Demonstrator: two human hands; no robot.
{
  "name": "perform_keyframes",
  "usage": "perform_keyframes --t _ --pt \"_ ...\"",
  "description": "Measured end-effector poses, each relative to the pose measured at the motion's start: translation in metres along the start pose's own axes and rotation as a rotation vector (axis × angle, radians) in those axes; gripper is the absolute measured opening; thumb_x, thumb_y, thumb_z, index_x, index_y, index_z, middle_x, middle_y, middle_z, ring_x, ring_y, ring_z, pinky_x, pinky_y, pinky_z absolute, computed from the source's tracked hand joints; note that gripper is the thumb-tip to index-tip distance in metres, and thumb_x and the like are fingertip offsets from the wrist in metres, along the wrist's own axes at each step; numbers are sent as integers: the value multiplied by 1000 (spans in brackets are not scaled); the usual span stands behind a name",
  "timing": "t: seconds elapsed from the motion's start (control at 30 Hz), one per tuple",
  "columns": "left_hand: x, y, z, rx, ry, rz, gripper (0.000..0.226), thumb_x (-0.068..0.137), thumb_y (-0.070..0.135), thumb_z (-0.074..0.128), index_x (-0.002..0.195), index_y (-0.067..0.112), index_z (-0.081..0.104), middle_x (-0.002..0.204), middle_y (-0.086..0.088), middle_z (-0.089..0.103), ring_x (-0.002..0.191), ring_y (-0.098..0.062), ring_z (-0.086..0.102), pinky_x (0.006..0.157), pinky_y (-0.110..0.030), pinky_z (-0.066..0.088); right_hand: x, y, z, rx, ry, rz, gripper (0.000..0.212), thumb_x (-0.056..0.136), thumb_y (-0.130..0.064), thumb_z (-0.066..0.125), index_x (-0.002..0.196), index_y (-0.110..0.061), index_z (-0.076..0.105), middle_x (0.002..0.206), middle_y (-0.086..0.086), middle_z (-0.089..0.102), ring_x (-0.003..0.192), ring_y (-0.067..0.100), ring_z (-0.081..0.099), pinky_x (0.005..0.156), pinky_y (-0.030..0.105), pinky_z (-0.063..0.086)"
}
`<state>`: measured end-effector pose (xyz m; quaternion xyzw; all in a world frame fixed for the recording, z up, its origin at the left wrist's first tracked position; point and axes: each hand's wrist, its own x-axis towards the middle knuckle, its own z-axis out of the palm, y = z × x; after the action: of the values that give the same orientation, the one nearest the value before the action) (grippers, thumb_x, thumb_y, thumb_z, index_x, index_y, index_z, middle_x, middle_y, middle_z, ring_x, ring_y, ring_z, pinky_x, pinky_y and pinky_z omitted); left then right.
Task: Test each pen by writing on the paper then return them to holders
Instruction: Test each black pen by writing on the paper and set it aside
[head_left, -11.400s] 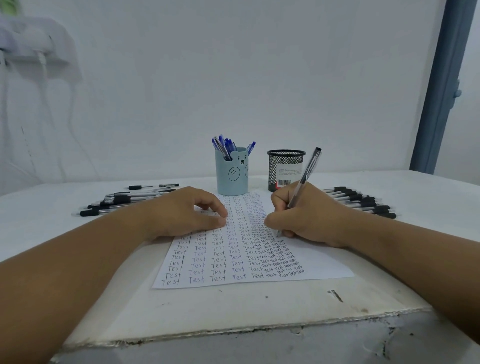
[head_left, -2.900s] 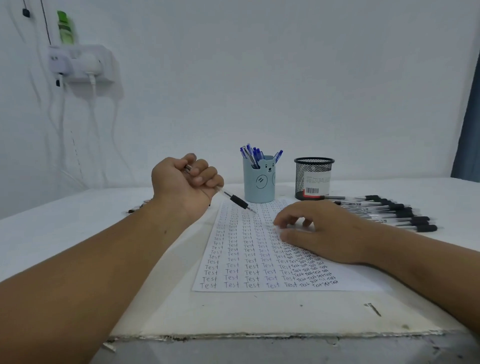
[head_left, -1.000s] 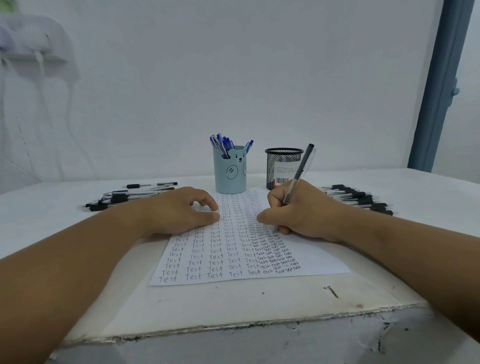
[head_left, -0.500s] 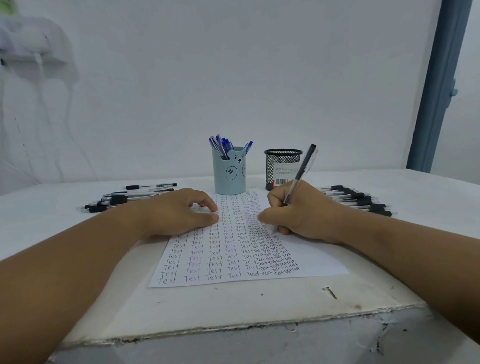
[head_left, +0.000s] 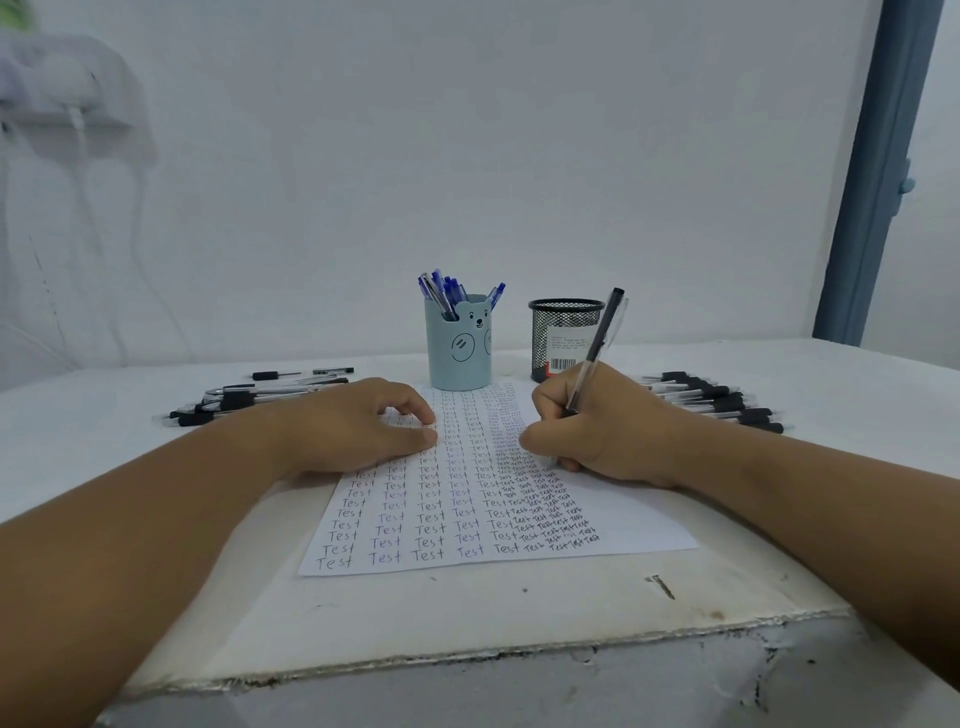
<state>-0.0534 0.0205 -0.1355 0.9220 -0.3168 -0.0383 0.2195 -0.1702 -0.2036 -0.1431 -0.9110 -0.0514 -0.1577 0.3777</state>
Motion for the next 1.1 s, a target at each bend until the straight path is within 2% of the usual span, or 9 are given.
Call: perform_keyframes --t 0.07,0.2,0.4,0.53,0.63,0.73,0.83,0.97,1.1 --pt "0 0 0 2 1 -6 31 92 57 59 121 45 61 112 23 45 121 -6 42 99 -27 29 0 0 0 -7 13 -5 39 82 -6 69 53 -14 45 50 4 53 50 7 57 58 26 43" --pt "-2 3 0 2 -4 -4 31 93 55 58 121 43 60 104 28 41 119 -5 41 99 -25 28 1 2 -1 -22 10 -1 41 82 -8 69 51 -17 44 47 -2 55 53 11 57 61 28 43" --pt "-4 4 -2 29 -18 -9 33 93 56 57 123 44 59 114 21 43 125 -7 42 105 -28 30 1 3 0 -6 1 -7 43 82 -7 69 49 -16 43 47 0 52 48 11 49 51 21 38" --pt "-5 5 -2 15 -24 -14 32 93 56 58 123 44 59 119 17 42 122 -7 41 103 -27 29 1 3 0 -1 6 -3 42 83 -6 68 50 -16 44 45 -4 54 51 9 56 56 23 41" --pt "-6 5 -2 20 -19 -12 32 93 56 58 122 44 59 114 21 42 120 -5 40 103 -27 29 1 3 -1 -14 10 -9 39 83 -7 68 53 -14 45 46 -5 55 53 9 58 62 28 43" --pt "-6 6 -2 24 -17 -10 33 93 56 57 123 44 59 111 23 42 119 -5 40 101 -26 28 3 4 0 -24 14 -20 38 81 -10 69 51 -16 45 50 2 53 57 17 51 62 32 41" --pt "-6 7 -2 32 -18 -11 33 94 55 57 124 43 59 115 19 42 119 -5 40 100 -25 28 3 5 0 -8 2 -20 36 80 -8 68 52 -12 47 52 6 55 53 15 51 60 28 40" --pt "-5 7 -2 30 -19 -14 33 93 56 57 124 44 59 115 20 41 119 -4 38 101 -26 28 4 6 -1 4 7 -16 39 83 -4 67 52 -13 45 44 -4 53 44 4 51 55 23 39" --pt "-5 6 -2 24 -20 -18 33 93 57 57 123 45 59 109 25 41 119 -4 38 101 -26 28 4 7 -1 -11 4 -22 39 83 -7 68 52 -14 45 47 -2 54 47 8 50 58 25 39"
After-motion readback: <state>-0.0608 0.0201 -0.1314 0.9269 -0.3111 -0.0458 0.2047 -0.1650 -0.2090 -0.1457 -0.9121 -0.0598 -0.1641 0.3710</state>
